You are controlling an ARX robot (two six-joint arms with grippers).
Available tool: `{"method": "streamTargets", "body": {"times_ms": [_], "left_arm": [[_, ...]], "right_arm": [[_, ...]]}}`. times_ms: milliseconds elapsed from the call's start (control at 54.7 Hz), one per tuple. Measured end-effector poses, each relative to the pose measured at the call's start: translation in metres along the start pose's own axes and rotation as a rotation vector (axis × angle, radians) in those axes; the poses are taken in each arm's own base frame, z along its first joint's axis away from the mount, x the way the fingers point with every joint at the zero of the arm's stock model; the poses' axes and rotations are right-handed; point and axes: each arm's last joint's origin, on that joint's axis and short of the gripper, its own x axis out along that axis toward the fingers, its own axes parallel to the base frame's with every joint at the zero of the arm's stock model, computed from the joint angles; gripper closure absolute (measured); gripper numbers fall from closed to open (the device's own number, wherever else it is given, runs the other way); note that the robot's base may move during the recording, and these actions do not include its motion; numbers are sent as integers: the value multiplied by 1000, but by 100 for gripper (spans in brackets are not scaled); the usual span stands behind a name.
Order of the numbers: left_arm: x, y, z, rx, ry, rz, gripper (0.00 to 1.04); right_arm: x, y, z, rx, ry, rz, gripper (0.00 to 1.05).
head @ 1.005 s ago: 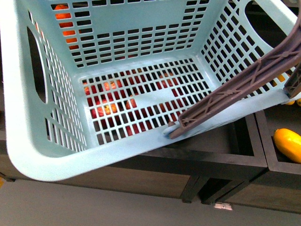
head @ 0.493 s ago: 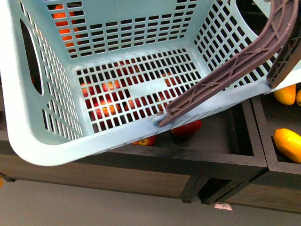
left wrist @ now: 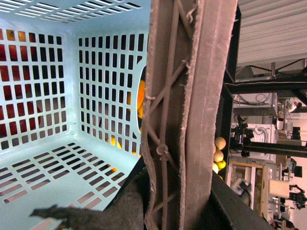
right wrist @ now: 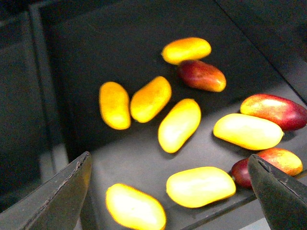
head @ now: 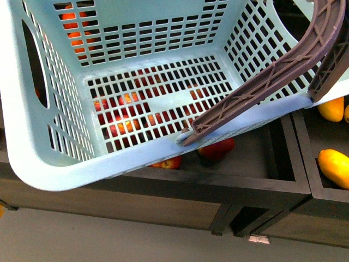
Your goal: Pick mango and avocado into basket
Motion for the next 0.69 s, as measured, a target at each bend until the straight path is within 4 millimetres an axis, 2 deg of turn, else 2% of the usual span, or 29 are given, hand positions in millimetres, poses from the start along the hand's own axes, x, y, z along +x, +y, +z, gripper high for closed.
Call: {"method": "streamTargets", "body": {"times_ms": [73, 110, 256, 457, 694], "left_arm": [[0, 0, 0, 0, 0, 0, 86], [0, 0, 0, 0, -1, 0, 86], [0, 0, 0, 0, -1, 0, 86], [0, 0, 0, 0, 0, 0, 86], [0, 0, 0, 0, -1, 0, 86]], "right_arm": [[48, -6, -11, 3, 90, -55, 9], [65, -8, -16, 10, 133, -74, 9], [110, -8, -37, 33, 237, -92, 9], [149, 1, -49, 93, 284, -106, 9], [177, 4, -59, 144, 315, -135, 9]]}}
